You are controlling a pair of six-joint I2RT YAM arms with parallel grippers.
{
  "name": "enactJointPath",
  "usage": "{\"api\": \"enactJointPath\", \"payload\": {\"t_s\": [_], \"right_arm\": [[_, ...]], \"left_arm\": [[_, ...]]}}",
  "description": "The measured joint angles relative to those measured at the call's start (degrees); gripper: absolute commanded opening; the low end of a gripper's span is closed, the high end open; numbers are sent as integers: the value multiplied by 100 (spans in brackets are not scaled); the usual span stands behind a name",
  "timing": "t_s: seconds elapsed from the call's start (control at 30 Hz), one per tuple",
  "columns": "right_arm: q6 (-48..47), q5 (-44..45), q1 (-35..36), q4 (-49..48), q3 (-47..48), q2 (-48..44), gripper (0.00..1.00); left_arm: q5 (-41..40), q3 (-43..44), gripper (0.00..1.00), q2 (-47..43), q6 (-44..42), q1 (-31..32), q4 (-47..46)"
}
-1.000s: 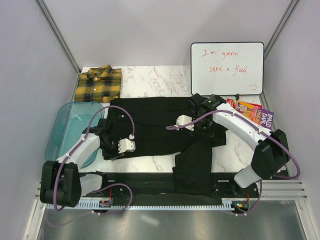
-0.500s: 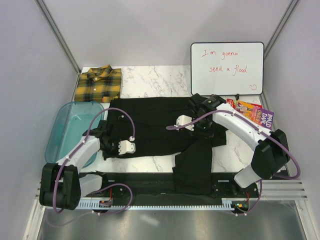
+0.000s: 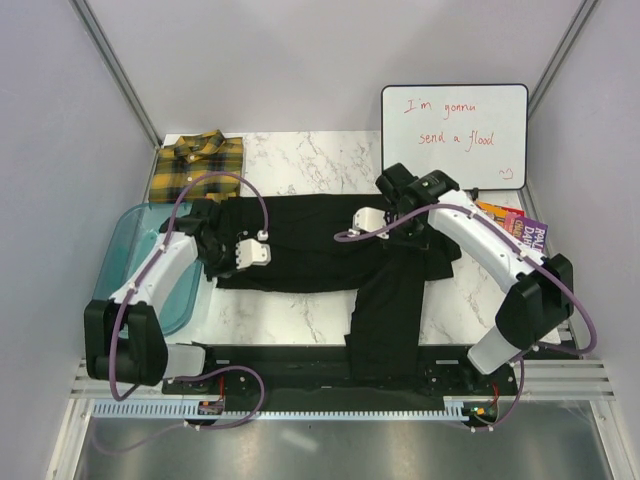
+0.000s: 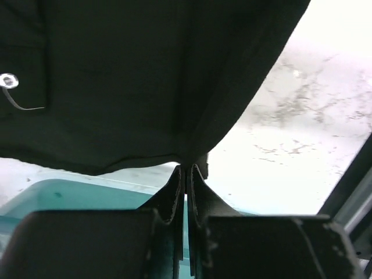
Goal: Fold and stack the long sleeve shirts
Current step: Fold the shirt
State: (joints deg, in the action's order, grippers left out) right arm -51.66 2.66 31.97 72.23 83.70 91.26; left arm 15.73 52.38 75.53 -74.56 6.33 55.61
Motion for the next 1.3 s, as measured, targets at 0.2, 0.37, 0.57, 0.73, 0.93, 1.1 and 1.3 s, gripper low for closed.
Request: {"api": "enactJointPath", "payload": {"t_s": [0.2, 0.37, 0.57, 0.73, 0.93, 1.1, 1.3], "right_arm": [[-376, 210, -297, -76, 750, 767, 0], [-660, 330, -450, -166, 1617, 1604, 0], [-863, 398, -562, -208, 2153, 2129, 0], [-901, 393, -632, -262, 2232, 2398, 0], [-789, 365, -723, -474, 2229, 2487, 26], [-308, 155, -988, -892, 2184, 2483, 64], [476, -601, -1843, -960, 1858, 2037, 57]], "left_arm": [[-7, 815, 2, 997, 24, -129, -35], [-20, 1370, 2, 1668, 39, -278, -120], [-20, 1663, 2, 1985, 74, -411, -162], [-26, 1770, 3, 2166, 149, -411, -240], [-70, 1823, 12, 2365, 282, -422, -358], [-70, 1891, 30, 2514, 608, -535, -428], [13, 1923, 50, 2330, 1069, -601, -474]]}}
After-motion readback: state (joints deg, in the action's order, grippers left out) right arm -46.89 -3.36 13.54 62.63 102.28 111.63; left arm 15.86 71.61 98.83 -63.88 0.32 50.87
